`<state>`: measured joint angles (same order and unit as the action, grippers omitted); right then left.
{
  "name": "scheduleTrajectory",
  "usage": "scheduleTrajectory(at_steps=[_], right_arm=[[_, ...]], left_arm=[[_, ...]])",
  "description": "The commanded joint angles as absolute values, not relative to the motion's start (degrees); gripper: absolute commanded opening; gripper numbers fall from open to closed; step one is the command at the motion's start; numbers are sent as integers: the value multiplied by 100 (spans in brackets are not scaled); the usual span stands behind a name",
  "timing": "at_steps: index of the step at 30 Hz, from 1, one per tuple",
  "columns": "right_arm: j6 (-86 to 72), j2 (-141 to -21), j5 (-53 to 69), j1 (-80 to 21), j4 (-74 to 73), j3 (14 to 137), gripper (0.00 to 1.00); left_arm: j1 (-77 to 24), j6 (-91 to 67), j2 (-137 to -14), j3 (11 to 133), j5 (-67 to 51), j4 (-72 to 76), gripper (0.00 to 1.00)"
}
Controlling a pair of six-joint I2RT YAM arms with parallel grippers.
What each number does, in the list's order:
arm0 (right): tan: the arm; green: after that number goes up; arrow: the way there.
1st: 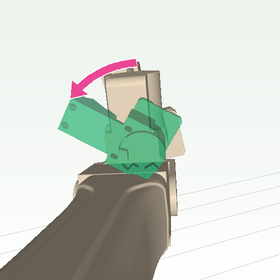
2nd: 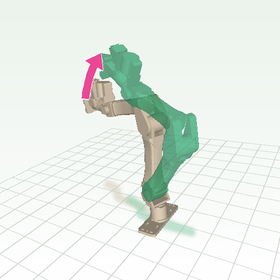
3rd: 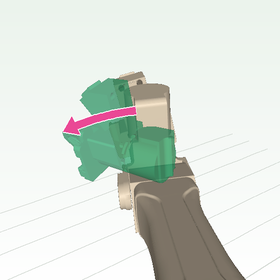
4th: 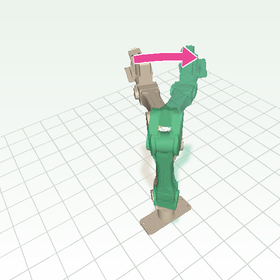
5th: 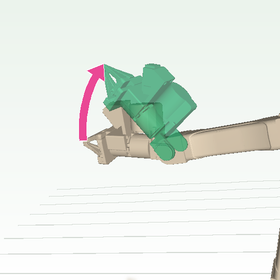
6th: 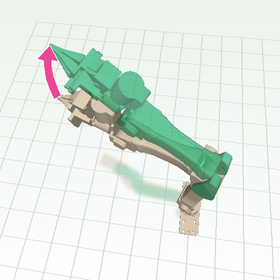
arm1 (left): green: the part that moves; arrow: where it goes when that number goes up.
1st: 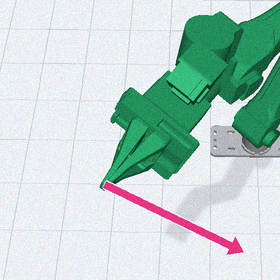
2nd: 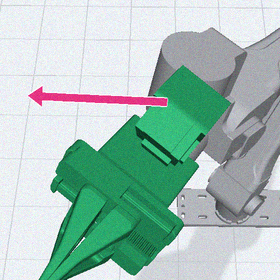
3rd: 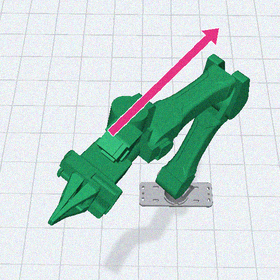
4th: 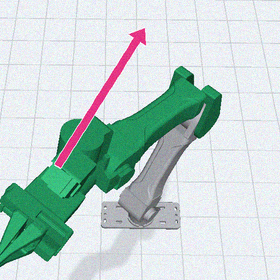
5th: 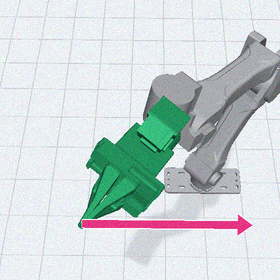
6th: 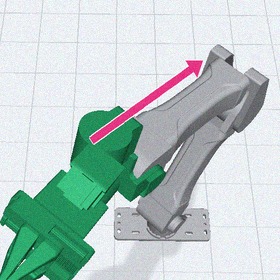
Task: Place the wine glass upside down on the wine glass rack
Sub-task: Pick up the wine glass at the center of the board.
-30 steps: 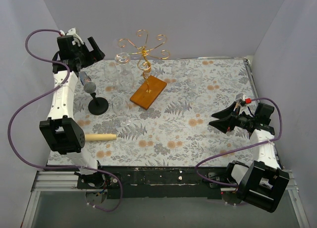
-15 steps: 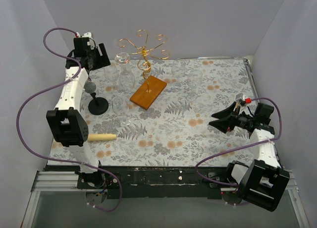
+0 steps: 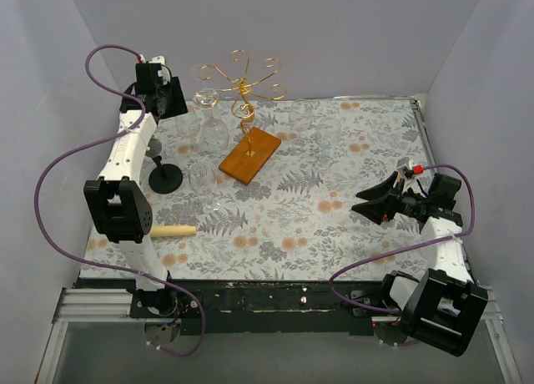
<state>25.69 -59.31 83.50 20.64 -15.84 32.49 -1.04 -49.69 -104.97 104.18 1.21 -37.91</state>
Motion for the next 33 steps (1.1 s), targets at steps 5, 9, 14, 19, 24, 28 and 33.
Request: scheduleTrajectory(at_steps=[5,9,14,19,24,28,33], right_arm=[[2672,-5933,8411,2101,-1617,3498,67],[2672,-5941,8420,2101,-1617,3498,67],[2672,-5933,8411,2101,-1626,3507,67],[2681,-5924,8402,2101,-1635,3507,67],[2689,-5924,8402,2109,-1644,3516,67],[2698,-5915,8402,2101,-1652,3507,67],[2716,-5915,8402,2101,-1670,3516,67]], left_arm=[[-228,-4781,-10705,10714,448,-3885,44],[-246,-4746,-10723,10723,597,-3885,44],[-281,-4702,-10740,10679,703,-3867,45],[-299,-4667,-10819,10661,791,-3867,45],[-325,-4614,-10872,10653,923,-3876,39],[-351,-4570,-10890,10652,993,-3876,34],[-395,-4518,-10925,10652,1063,-3867,30]])
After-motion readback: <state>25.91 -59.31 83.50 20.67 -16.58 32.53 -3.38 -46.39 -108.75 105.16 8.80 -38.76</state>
